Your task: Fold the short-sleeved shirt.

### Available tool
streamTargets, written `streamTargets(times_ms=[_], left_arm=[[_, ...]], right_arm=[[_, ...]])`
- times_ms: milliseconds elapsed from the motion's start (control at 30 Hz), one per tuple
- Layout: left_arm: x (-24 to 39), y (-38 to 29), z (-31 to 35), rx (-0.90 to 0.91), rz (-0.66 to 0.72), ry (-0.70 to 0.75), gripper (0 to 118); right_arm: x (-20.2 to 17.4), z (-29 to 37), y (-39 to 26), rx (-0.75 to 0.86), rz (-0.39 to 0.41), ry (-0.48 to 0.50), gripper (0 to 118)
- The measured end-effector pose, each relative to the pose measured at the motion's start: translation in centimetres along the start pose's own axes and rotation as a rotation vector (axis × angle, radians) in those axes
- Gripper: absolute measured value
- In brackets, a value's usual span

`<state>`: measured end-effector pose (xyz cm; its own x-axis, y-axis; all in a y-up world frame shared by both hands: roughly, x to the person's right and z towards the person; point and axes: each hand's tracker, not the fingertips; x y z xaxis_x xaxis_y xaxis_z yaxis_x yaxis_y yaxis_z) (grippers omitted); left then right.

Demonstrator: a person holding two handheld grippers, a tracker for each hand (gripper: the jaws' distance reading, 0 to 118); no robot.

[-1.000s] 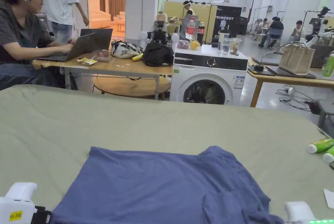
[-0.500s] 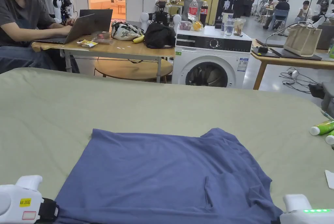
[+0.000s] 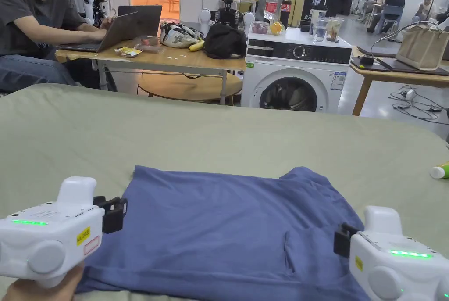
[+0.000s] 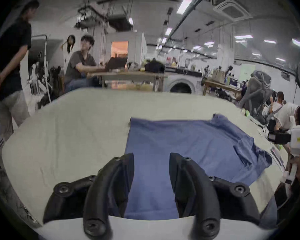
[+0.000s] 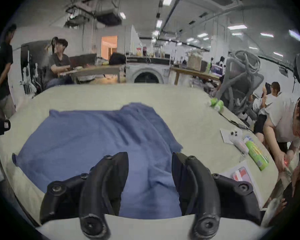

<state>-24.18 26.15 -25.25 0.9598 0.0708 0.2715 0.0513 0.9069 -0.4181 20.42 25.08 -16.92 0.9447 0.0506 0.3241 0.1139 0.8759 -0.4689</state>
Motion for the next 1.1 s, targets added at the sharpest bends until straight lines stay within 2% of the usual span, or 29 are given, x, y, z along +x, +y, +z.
streamTargets(times_ms=[67,100,133,200,367,567,767,867,900,967,1100], left_arm=[[0.5,-0.2,-0.6,0.003,-0.011,0.013,5],[0.8,-0.3,-0.8,0.007,-0.013,0.022,0],[1.0,-0.5,-0.9,0.009,-0.018,0.034,0],[1.2,-0.7,-1.1,0.011,-0.027,0.036,0],[1.0,-0.9,-0.3,-0.003,-0.027,0.073,0],[-1.7,-0.8,0.0,-0.248,0.008,0.076,0],[-4.7,-1.3,-0.9,-0.484,0.135,0.009,0],[-5.9,-1.7,-2.0,-0.598,0.166,-0.047,47],[-6.1,-1.9,-2.3,-0.623,0.160,-0.023,52],[-6.3,-2.3,-2.8,-0.641,0.132,0.023,52],[-6.7,-3.8,-4.0,-0.704,0.171,0.083,52]], right_arm=[[-0.8,-0.2,-0.2,0.037,-0.006,-0.018,16],[-1.1,-0.2,-0.3,0.052,-0.015,-0.022,2],[-1.3,-0.1,-0.3,0.070,-0.022,-0.028,0],[-1.6,0.4,-0.4,0.121,-0.036,-0.021,0],[-2.4,1.6,-0.3,0.180,0.000,-0.020,0],[-3.0,1.5,0.0,0.153,0.031,-0.003,0],[-3.2,0.6,-0.4,0.095,0.036,0.011,0],[-3.2,0.4,-0.7,0.075,0.044,0.012,0],[-3.2,0.3,-0.8,0.070,0.047,0.011,0],[-3.2,0.2,-1.0,0.058,0.051,0.009,0],[-3.1,0.0,-1.3,0.031,0.054,0.003,0]])
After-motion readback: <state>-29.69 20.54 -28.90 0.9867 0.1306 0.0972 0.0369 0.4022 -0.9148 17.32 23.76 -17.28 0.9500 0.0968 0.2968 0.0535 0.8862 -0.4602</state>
